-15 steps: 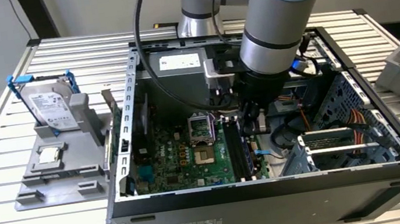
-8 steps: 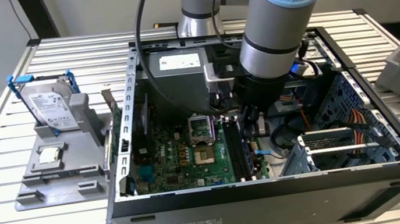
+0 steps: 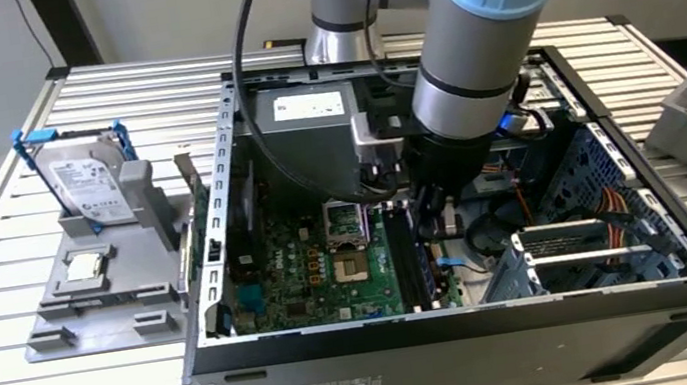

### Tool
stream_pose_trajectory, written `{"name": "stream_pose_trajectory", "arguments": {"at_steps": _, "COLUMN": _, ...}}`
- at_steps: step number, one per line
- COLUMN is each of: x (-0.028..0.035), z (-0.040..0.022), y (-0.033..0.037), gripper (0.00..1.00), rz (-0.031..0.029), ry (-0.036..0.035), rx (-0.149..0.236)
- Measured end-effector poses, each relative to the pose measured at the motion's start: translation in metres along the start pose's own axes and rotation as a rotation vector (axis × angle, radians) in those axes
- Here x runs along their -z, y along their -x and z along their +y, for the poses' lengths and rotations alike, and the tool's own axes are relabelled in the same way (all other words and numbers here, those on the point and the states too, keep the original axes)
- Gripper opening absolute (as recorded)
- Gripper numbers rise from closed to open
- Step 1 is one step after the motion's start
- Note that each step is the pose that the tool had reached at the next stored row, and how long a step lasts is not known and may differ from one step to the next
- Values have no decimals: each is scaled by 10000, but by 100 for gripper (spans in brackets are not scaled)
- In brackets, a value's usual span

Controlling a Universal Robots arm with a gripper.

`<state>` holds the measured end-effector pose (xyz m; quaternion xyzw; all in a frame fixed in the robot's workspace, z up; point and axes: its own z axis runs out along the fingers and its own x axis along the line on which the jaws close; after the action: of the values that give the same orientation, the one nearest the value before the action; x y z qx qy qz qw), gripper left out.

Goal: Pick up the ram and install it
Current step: 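Press down the ram until it locks into place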

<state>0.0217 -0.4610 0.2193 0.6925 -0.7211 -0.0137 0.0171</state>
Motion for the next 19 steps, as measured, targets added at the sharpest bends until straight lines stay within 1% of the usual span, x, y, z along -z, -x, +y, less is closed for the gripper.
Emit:
{"name": "stream_pose_trajectory", "arguments": {"at_steps": 2, "x": -28, "z": -3, "y": 0, "gripper": 0, "rz": 1, "ry": 0, "rx": 0}}
{"name": "stream_pose_trajectory", "arguments": {"at_steps": 4, "x": -20, "z": -3, "y": 4, "gripper": 0, "rz": 12, "ry": 1, "rx": -1}}
{"name": "stream_pose_trajectory", "arguments": {"at_steps": 5, "x": 6, "z": -2, "y": 5, "gripper": 0, "rz": -6, "ry": 1, "rx": -1}}
{"name": "stream_pose_trajectory", "arguments": {"at_steps": 6, "x": 36, "z": -1, "y": 9, "gripper": 0, "rz": -51, "ry": -2, "rx": 0}}
{"name": "stream_pose_trajectory", "arguments": {"at_steps": 8, "x": 134, "z": 4, "y": 3, "gripper": 0, "rz": -18, "ry": 12, "rx": 0}}
{"name": "stream_pose_trajectory", "arguments": {"at_steps": 11, "x": 273, "z": 10, "y": 1, "gripper": 0, "rz": -12, "ry": 29, "rx": 1}}
{"name": "stream_pose_trajectory", "arguments": {"at_steps": 12, "x": 304, "z": 11, "y": 1, "gripper": 0, "rz": -14, "ry": 39, "rx": 1}}
{"name": "stream_pose_trajectory", "arguments": {"at_steps": 15, "x": 361, "z": 14, "y": 1, "gripper": 0, "rz": -12, "ry": 62, "rx": 1}}
{"name": "stream_pose_trajectory", "arguments": {"at_steps": 19, "x": 455, "z": 18, "y": 0, "gripper": 0, "rz": -10, "ry": 116, "rx": 1}}
